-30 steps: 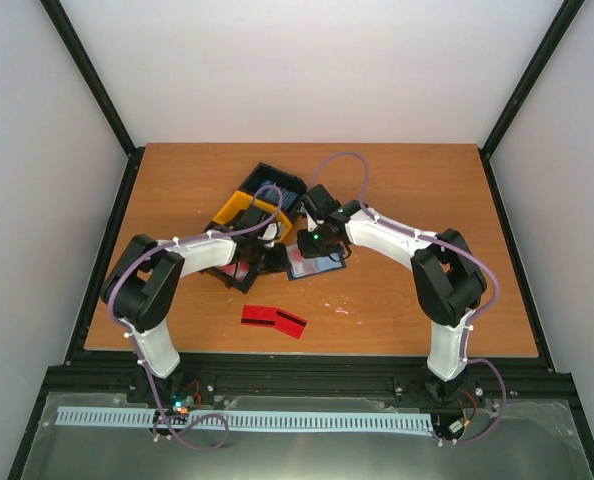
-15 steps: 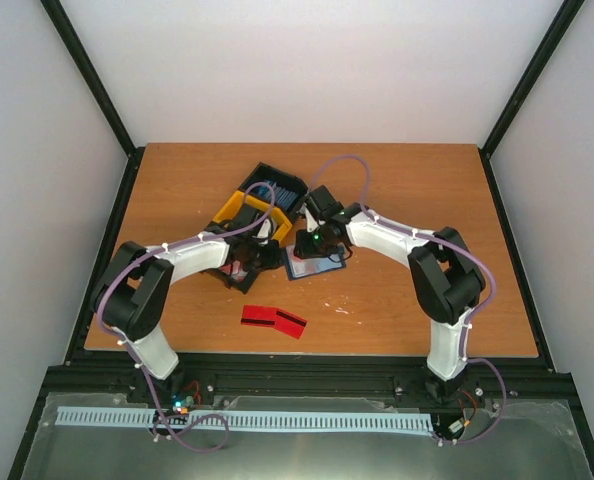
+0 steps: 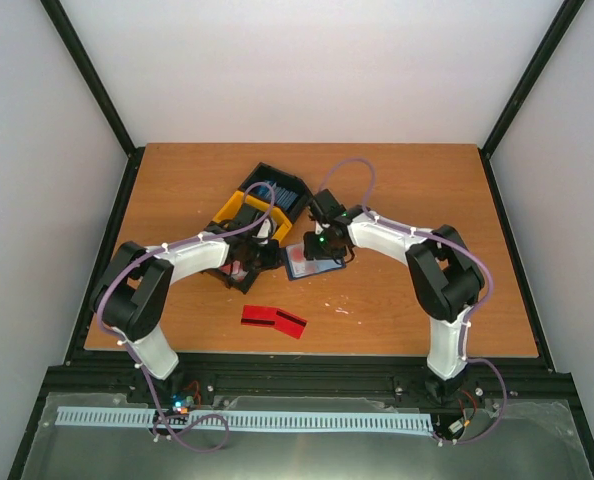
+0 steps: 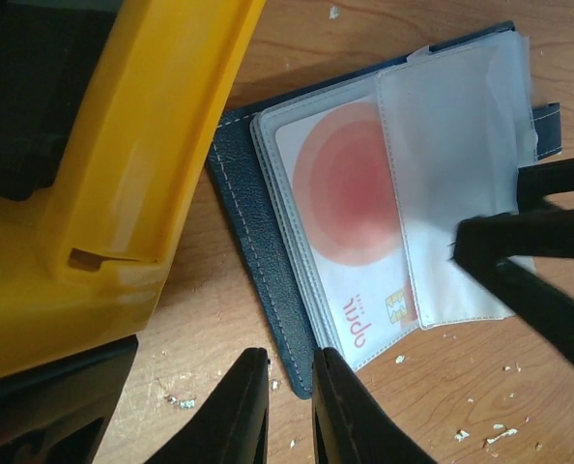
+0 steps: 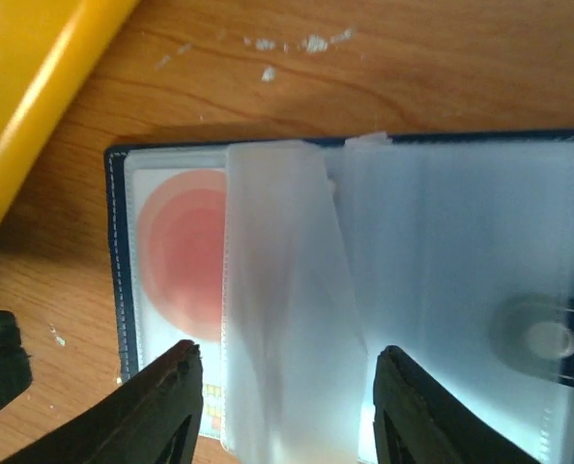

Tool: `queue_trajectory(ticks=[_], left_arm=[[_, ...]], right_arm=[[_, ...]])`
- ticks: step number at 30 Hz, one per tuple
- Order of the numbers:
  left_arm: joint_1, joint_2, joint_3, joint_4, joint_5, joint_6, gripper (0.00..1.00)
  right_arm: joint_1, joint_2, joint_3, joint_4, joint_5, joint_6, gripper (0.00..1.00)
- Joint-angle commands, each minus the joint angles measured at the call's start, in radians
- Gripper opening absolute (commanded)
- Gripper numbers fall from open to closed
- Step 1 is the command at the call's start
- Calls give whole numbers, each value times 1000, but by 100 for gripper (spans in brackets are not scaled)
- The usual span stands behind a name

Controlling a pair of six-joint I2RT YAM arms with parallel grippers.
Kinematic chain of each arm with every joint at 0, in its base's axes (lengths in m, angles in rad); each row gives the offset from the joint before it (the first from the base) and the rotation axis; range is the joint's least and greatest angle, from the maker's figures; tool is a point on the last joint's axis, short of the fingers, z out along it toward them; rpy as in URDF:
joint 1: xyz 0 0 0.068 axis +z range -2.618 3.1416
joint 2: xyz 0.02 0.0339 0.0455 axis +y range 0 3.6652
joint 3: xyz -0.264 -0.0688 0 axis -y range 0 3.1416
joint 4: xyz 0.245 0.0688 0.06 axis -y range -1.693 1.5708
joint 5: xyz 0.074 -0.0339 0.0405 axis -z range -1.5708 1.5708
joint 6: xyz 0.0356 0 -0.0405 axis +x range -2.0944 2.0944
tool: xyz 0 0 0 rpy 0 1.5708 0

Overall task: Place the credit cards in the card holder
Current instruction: Turn over the card slot in the card holder.

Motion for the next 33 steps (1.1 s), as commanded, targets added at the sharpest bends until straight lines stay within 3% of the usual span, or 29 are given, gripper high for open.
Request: queue_trajectory(ticks=[1,6,17,21,27,33], left_arm=[[7,-15,15,-2,1,5,15],[9,-19,16,-4,-15,5,15],[12,-45,15,-8,-51,9,18],[14,-52,15,-2,-44,16,18],[15,-48,17,47,41,49,18],[14,-40,33,144,201,115,19]], right_arm=[[-1,38,28,8,-83,-15,51],[-1,53,32,60,-218,-26,53],[-1,98,30,95,-334,-4,54],[-6,93,38,59,-254,26,52],[-31,-76,-32,156,-161,45,48],[-39,-74,-24,48,24,28,42]])
